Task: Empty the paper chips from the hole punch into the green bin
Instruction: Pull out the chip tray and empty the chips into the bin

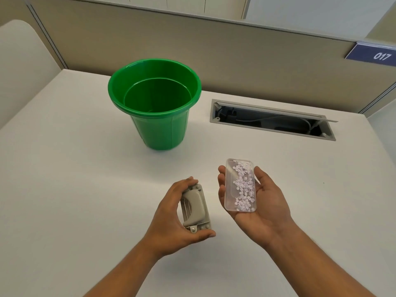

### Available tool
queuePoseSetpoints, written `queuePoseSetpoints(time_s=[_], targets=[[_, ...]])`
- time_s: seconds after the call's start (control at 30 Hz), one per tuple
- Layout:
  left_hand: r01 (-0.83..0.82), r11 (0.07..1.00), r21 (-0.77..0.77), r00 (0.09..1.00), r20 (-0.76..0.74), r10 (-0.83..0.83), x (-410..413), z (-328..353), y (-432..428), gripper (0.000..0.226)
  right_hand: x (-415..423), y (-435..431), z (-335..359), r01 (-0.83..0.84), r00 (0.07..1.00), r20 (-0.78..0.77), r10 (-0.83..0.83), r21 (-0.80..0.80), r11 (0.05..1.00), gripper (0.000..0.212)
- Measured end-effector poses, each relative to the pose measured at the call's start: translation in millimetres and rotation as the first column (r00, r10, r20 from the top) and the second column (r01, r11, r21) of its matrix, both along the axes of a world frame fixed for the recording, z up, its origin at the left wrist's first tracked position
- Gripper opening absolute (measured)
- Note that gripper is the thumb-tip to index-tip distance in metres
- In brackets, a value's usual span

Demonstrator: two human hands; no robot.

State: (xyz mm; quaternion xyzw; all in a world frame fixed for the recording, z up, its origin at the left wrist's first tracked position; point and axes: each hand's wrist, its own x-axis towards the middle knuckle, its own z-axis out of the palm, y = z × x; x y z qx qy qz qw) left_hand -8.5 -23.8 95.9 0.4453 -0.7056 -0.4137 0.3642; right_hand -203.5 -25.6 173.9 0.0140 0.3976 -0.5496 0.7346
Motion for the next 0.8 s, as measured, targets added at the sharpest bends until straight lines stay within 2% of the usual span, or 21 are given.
queuePoseSetpoints(time_s=[0.37,0.6,0.8], targets=[[-0.029,0.992,0.122,0.996,0.088,0.018,-6,-53,-16,0.101,19,-45,19,-0.071,0.997,-0.004,0.071,-0.052,0.996,0.05],[-0.051,0.989,0.137,0.994,0.1,0.037,-7,-70,-19,0.102,28,-68,25,-0.102,0.995,0.005,0.103,-0.057,0.993,0.051],[-0.034,0.993,0.111,0.983,0.181,0.014,-10,-71,-19,0.098,41,-93,36,-0.129,0.991,0.015,0.13,-0.068,0.989,0.053]])
